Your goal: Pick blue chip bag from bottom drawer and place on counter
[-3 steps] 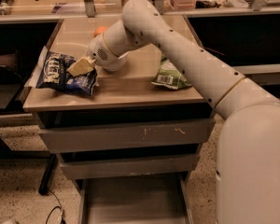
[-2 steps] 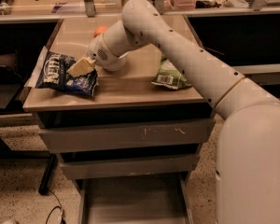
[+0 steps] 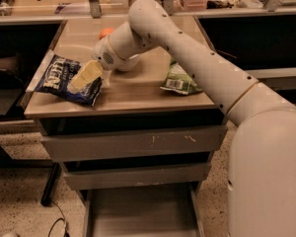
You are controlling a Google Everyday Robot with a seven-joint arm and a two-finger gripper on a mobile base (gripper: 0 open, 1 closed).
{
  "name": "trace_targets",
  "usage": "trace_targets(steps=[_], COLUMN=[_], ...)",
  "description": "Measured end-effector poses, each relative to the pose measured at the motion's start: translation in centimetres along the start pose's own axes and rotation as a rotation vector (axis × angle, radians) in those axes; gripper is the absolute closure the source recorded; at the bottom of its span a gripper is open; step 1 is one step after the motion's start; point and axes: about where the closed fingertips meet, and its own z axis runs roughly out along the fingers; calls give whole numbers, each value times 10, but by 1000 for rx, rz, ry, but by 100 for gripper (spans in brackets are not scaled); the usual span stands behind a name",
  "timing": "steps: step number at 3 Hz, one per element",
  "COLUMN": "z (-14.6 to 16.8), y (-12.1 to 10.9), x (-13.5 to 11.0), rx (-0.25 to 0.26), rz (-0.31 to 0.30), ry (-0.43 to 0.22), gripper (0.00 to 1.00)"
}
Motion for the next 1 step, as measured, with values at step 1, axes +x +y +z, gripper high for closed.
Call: trace_targets(steps=[1], z=[0], y=[0], x=[0], rx=[0], rz=[0], ry=[0], gripper=[0])
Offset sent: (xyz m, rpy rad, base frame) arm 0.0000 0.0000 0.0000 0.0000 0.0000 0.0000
